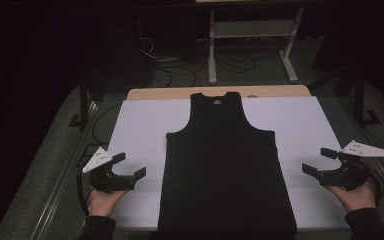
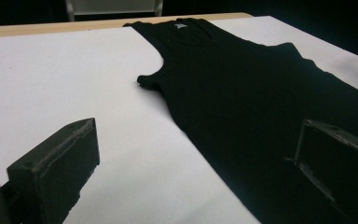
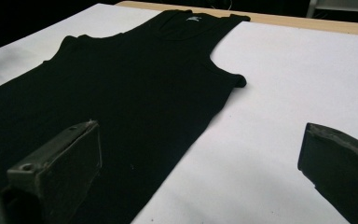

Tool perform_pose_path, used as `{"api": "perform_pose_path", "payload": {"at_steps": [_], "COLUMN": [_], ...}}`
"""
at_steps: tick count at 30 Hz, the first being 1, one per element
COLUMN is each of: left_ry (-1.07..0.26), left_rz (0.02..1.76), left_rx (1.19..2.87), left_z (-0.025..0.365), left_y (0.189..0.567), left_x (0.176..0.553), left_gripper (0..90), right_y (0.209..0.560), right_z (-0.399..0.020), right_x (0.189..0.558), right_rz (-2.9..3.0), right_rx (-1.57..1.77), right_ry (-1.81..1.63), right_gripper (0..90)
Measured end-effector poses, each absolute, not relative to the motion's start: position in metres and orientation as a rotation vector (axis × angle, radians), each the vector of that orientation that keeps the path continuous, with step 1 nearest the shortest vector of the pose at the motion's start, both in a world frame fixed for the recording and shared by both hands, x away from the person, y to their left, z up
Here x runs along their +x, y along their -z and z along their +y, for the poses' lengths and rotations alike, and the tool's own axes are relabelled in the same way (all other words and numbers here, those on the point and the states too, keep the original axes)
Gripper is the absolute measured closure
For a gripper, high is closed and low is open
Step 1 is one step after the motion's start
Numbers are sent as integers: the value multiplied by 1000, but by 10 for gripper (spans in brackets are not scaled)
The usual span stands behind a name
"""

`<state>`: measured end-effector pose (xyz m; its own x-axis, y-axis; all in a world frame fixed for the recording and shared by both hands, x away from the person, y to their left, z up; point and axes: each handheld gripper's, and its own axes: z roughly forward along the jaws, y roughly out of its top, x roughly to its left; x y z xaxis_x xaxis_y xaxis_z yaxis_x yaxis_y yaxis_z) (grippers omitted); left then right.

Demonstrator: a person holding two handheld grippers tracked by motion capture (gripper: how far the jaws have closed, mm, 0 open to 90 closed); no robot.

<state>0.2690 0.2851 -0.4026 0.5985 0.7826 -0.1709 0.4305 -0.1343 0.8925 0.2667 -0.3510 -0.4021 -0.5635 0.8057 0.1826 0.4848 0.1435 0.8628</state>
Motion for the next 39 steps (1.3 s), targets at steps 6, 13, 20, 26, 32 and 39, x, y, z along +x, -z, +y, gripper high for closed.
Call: {"api": "perform_pose_path", "payload": {"at_steps": [6, 13, 20, 26, 32, 39], "left_ry": [-417, -417, -417, -419, -421, -434], "left_rz": [1003, 1001, 1002, 999, 985, 986], "left_rx": [1763, 1766, 1766, 1771, 1772, 1791], "left_z": [286, 286, 286, 286, 286, 288], "left_y": [403, 403, 403, 402, 401, 400], "left_x": [269, 269, 269, 269, 270, 273], "left_gripper": [0, 0, 0, 0, 0, 0], "right_y": [402, 401, 402, 401, 399, 398], "right_z": [-351, -351, -350, -351, -351, -349], "right_x": [266, 266, 266, 266, 267, 268], "right_rz": [2105, 2104, 2106, 2103, 2101, 2105], "right_rx": [1241, 1241, 1240, 1239, 1230, 1221], "right_ry": [-1391, -1395, -1392, -1396, -1399, -1394], "right_gripper": [0, 0, 0, 0, 0, 0]}}
